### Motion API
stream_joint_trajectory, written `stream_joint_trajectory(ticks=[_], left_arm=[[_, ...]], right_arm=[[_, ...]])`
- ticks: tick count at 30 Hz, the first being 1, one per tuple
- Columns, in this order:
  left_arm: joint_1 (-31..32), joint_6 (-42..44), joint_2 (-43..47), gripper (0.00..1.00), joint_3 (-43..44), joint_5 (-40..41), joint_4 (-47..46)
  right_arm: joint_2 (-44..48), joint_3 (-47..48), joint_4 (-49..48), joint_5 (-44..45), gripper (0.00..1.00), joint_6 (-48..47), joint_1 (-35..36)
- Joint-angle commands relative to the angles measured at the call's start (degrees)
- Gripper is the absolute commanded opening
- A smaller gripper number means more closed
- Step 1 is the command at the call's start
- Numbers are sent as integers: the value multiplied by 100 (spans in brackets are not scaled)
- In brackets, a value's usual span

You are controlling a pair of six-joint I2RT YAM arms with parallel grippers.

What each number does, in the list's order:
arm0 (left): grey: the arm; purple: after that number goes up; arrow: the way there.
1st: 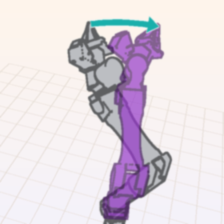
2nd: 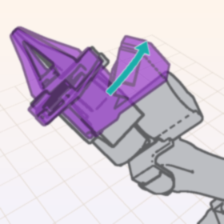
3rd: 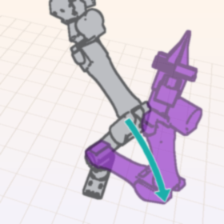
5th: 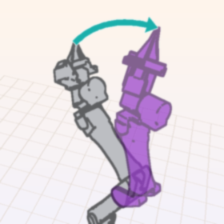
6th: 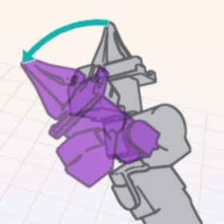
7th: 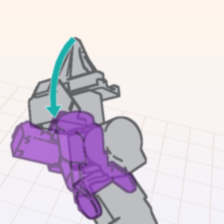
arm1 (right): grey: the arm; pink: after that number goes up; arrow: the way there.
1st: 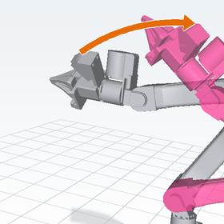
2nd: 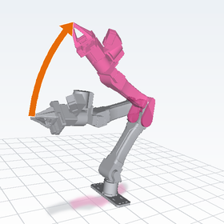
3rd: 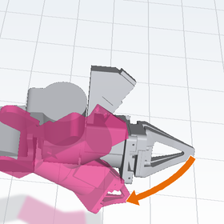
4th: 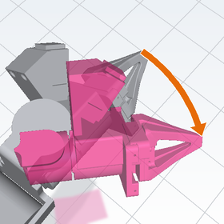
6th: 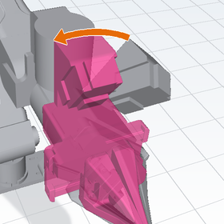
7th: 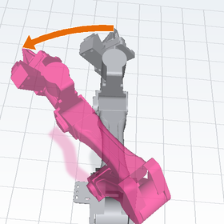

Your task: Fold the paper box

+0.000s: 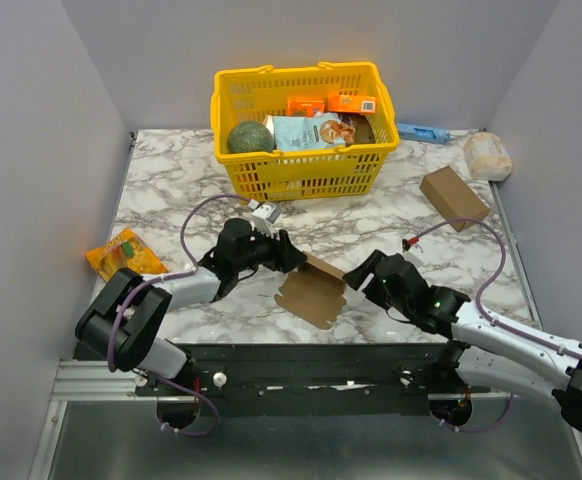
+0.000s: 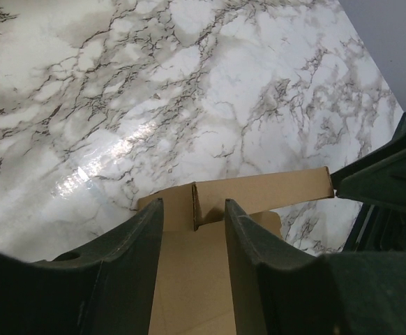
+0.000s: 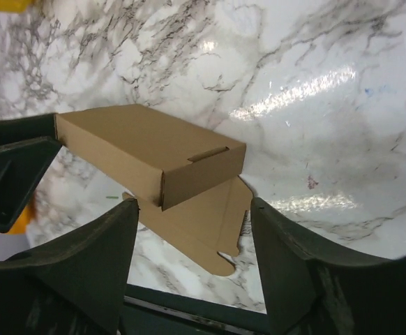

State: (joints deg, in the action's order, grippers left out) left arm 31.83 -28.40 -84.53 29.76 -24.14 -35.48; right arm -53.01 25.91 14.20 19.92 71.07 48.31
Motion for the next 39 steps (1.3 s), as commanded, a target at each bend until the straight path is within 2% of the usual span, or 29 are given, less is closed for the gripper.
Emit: stream_joint_trajectory(ticks=[1,3,5,7,11,17,22,26,33,35,37,39], left_arm=[[-37,186,612,75,407,278,980],[-37,177,955,85,548,366,1270],[-37,134,1262,88,610,541,1499],[-37,-24,1474,90,698,752,1938],[-159,-227,2114,94,899,1157,2913],[-450,106,2888,97,1629,1245,4707],[-582,923,3048,99,2542,1534,5927],[-635,1363,2978,99,2886,1894,6071],[-661,1495,2732,99,2431,2142,5649],[-678,1513,2688,99,2316,2098,5605],[-687,1539,2696,99,2210,2089,5605],[-687,1557,2749,99,2149,2098,5588]], right_arm=[[274,598,524,118,79,-1585,29],[371,739,435,-5,81,-2341,20],[345,967,242,-128,81,-3216,20],[117,1170,224,-295,81,-3694,20],[-638,1715,233,-690,81,-4871,20],[-1868,2321,-21,-1332,79,-5602,116],[-2370,2541,-224,-1194,79,-5902,336],[-2722,2638,-216,-991,78,-6052,407],[-3030,2594,-216,-393,76,-6069,477],[-3153,2586,-207,-191,72,-6009,486],[-3215,2577,-198,-16,59,-5921,477],[-3277,2568,-145,38,55,-5631,460]])
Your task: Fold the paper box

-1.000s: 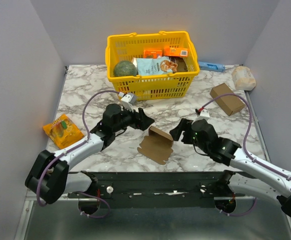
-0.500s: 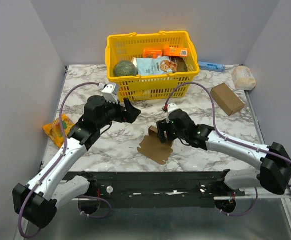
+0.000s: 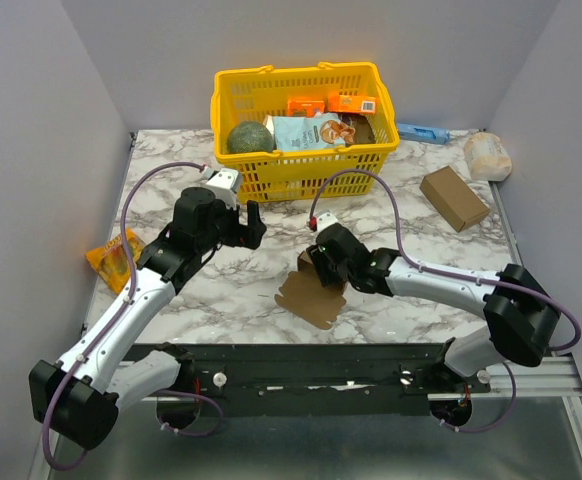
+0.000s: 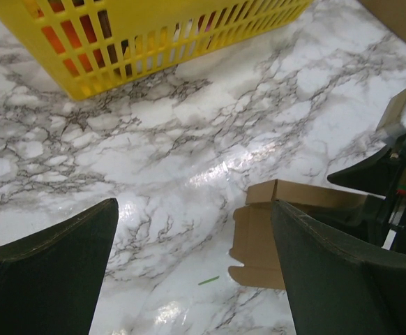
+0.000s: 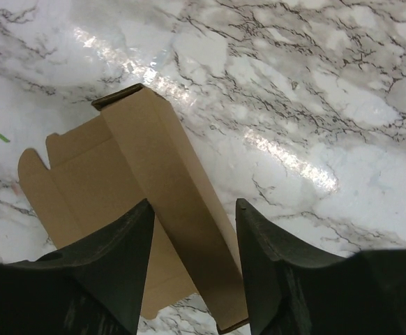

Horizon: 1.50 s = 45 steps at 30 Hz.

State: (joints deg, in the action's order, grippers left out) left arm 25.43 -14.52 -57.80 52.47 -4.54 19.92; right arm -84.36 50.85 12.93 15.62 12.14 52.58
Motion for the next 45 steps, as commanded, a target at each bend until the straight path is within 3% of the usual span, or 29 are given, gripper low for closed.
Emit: stream_joint_trajectory(ticks=[1,7,16,25,32,39,45], left_arm=[[-47,178,85,99,-123,137,29],[-47,222,234,99,-184,243,-6],[-47,240,357,99,-255,164,-50],[-47,195,348,99,-316,-126,-129],[-47,117,287,99,-421,-1037,-383],[-29,-340,-599,97,-413,-2383,-806],[172,-280,-1329,92,-263,-2341,-586]], right_arm=[[-160,65,8,355,55,376,-1],[-81,-198,34,-321,45,1246,-344],[472,-1278,-712,-1699,44,2221,-1196],[623,-2518,-2882,-3133,46,3302,-1751],[-1,-2791,-3972,-3188,47,3857,-1777],[-134,-2826,-4017,-3038,49,3831,-1777],[-151,-2932,-4211,-3038,49,3857,-1777]])
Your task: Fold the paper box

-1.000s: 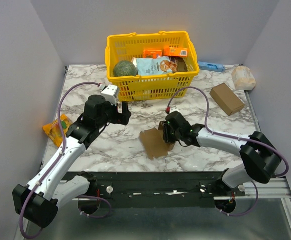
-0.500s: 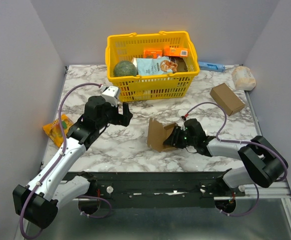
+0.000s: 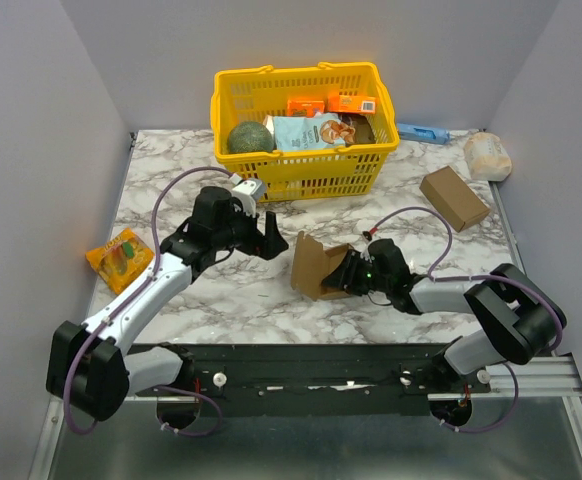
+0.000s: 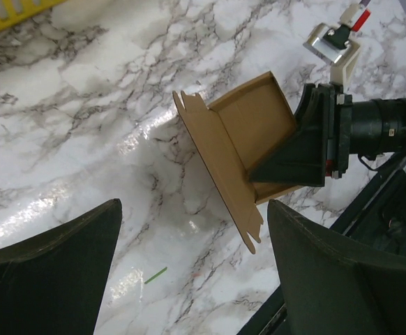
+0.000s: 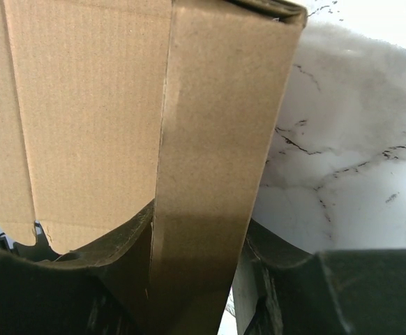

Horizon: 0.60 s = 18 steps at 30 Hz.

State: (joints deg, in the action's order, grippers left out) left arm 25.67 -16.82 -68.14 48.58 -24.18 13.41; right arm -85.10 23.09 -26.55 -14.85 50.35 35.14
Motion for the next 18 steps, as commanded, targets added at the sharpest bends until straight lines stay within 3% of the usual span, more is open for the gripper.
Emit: stream_joint_trajectory(ticks=[1,9,14,15,16,18], left_arm=[[184,-32,-383,92,160,-368,170],[570,21,-1069,90,319,-543,153],[755,29,-1447,82,433,-710,153],[790,56,-1578,80,459,-824,145],[834,82,-1649,68,521,-868,144],[965,161,-1833,56,582,-982,136]], right_arm=[[-77,-156,-263,17,49,28,-33],[-59,-243,-377,17,49,10,-33],[-33,-288,-457,26,50,1,-33],[-24,-296,-466,26,50,-7,-33],[-7,-296,-457,35,50,-16,-33],[90,-323,-387,26,50,-42,-33]])
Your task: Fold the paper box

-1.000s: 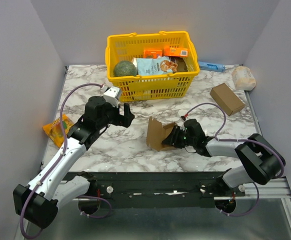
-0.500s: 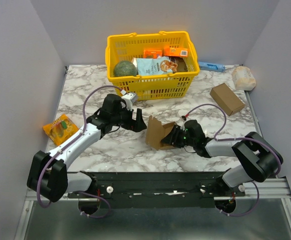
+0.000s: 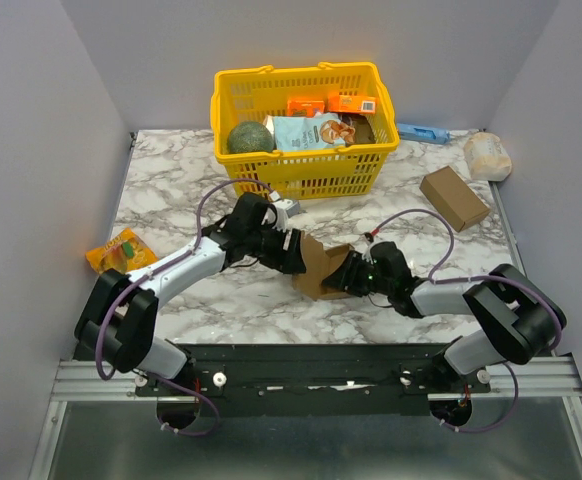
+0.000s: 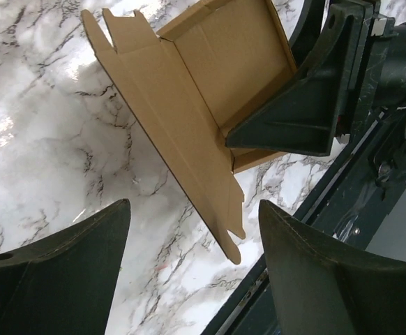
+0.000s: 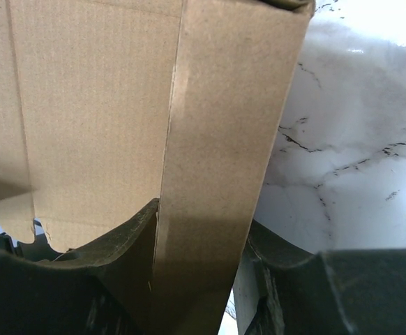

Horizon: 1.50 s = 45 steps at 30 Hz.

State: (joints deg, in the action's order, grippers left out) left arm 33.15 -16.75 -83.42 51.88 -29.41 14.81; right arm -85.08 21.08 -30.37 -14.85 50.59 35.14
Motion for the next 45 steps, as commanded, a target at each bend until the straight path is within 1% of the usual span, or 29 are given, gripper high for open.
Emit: stream_joint_trajectory(ticks=[1,2,3,4,6,7,8,9,10,11,12,13,14,16,17,18,20,21,25,27,30,33,35,36,37,40,41,42,45], left_arm=[[253,181,-342,45,296,-521,-39],[280,233,-368,38,323,-548,-31],[315,373,-403,32,349,-540,4],[315,444,-403,22,393,-496,83],[315,663,-299,15,463,-391,223],[315,908,-263,12,490,-355,363],[307,1085,-202,12,525,-338,469],[315,1260,-106,11,577,-346,592],[315,1636,-52,12,656,-355,854],[315,1805,-8,12,692,-425,979],[315,1964,53,12,744,-399,1119],[315,2087,62,11,841,-355,1390],[315,2315,97,11,859,-312,1489],[306,2466,194,14,903,-267,1726],[298,2588,220,17,903,-363,1805],[298,2633,282,20,912,-694,1867],[298,2730,369,22,903,-995,1991],[289,2808,483,22,886,-1092,2017],[280,2941,677,24,824,-1356,2210],[280,2950,739,24,815,-1313,2219],[280,2880,792,24,771,-1076,2105],[271,2827,932,30,798,-839,2079],[236,2705,1090,45,736,-734,1948],[227,2564,1326,53,658,-455,1790],[219,2433,1450,68,413,-243,1423],[280,1871,1916,80,-88,478,912],[324,1703,2013,81,-177,732,805],[411,1232,2153,81,-248,944,726],[631,649,2504,84,-599,1471,322]], right_arm=[[131,-139,22,26,53,-84,-24],[210,-200,66,9,63,-93,-33],[394,-236,110,0,70,-154,-33],[543,-280,154,9,77,-189,-33],[851,-341,557,175,80,-277,-33],[1305,-333,802,271,87,-338,-33],[1553,-298,1466,507,89,-409,-33],[1886,-211,1829,640,90,-592,-42],[2481,-175,2172,772,91,-698,-33],[2861,-148,2741,939,91,-795,-33],[3196,-122,3008,1001,91,-1048,-33],[3852,-26,3306,1106,91,-1173,-33],[4145,27,3788,1220,91,-1278,-33],[4656,167,4117,1353,91,-1603,-24],[4989,203,4257,1362,91,-1718,-24],[5114,256,4302,1371,91,-1936,-24],[5220,431,4364,1205,90,-2219,-24],[5186,502,4408,1143,89,-2559,-24],[4835,923,4575,608,83,-3431,-24],[4694,1081,4566,439,82,-3800,-33],[4308,1179,4514,501,82,-3986,-24],[4052,1144,4330,747,82,-3951,-33],[3956,986,4058,913,84,-3925,-24],[3920,942,3970,966,85,-3899,-24],[3850,898,3934,1036,85,-3881,-24],[3657,766,3723,1397,85,-3706,-24],[3621,679,3531,1406,84,-3644,-24],[3525,643,3434,1397,85,-3592,-24],[3201,564,3090,1450,85,-3312,-50]])
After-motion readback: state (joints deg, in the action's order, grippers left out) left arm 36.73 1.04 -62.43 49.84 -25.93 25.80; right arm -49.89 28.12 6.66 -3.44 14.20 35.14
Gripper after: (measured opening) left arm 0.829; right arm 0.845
